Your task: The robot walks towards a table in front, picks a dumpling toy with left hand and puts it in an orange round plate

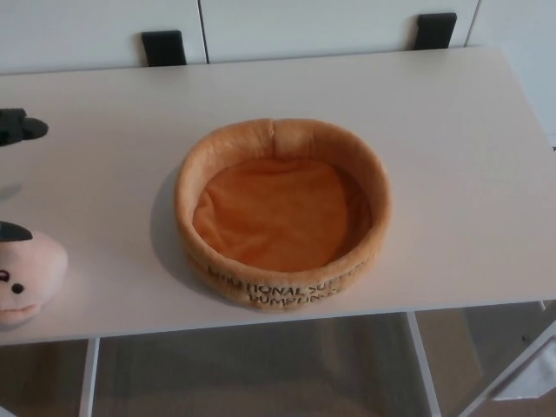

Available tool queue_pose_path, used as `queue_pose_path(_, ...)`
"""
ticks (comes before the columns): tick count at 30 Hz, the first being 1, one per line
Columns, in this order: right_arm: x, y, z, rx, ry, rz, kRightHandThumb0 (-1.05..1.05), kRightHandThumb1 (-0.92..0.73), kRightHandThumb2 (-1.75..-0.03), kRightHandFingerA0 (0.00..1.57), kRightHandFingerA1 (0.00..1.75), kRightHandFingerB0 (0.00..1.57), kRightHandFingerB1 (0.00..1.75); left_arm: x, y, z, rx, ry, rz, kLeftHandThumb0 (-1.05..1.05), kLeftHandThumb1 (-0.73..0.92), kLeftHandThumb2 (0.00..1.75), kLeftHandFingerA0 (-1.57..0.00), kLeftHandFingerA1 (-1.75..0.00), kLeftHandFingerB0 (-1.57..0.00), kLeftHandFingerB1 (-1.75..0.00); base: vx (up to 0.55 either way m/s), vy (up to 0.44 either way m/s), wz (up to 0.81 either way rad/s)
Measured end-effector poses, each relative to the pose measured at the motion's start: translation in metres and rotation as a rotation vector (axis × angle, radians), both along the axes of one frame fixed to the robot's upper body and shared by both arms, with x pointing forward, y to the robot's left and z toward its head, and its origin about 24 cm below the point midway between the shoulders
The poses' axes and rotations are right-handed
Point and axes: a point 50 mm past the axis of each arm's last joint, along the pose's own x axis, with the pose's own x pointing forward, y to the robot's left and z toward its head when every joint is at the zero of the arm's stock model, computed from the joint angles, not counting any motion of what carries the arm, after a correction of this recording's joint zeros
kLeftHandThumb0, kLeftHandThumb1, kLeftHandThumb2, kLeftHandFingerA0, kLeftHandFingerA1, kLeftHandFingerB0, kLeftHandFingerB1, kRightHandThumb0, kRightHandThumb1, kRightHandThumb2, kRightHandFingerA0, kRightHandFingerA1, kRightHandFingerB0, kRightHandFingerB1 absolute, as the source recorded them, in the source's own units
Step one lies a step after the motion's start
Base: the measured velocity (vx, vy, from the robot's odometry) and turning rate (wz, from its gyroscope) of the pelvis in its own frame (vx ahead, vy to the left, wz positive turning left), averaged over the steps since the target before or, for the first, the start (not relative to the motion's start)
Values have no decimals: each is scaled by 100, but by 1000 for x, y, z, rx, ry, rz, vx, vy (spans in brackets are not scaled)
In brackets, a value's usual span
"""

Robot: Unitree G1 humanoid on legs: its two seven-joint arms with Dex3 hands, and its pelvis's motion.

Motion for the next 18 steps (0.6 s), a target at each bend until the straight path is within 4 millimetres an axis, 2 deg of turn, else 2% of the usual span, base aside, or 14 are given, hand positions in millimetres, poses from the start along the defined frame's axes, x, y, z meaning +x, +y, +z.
queue_pose_path(7,-1,-1,0,2,6,-2,-5,-52,-55,66,46,54,41,0,1,28,20,-1,13,-56,36,74,0,-19,0,-14,0,0,0)
queue_pose_path(10,-2,-1,0,3,8,-3,-5,-52,-55,66,46,54,41,0,3,34,20,5,26,-56,36,74,0,-19,0,-14,0,0,0)
queue_pose_path(14,-4,-1,0,10,10,-6,-5,-52,-55,63,45,53,41,-2,9,38,31,42,54,-45,33,68,0,-16,0,-13,0,0,0)
queue_pose_path(15,-4,-1,0,10,10,-7,-4,-51,-55,66,46,54,41,-2,9,38,32,45,55,-31,27,60,0,-9,0,-7,0,0,0)
queue_pose_path(17,-3,-1,0,12,9,-9,-4,-51,-55,66,46,54,41,-3,10,38,37,64,57,-31,27,60,0,-9,0,-7,0,0,0)
queue_pose_path(18,-2,-1,0,13,7,-10,-5,-52,-55,65,46,53,41,-4,11,38,44,75,56,-24,24,58,0,-9,0,-8,0,0,0)
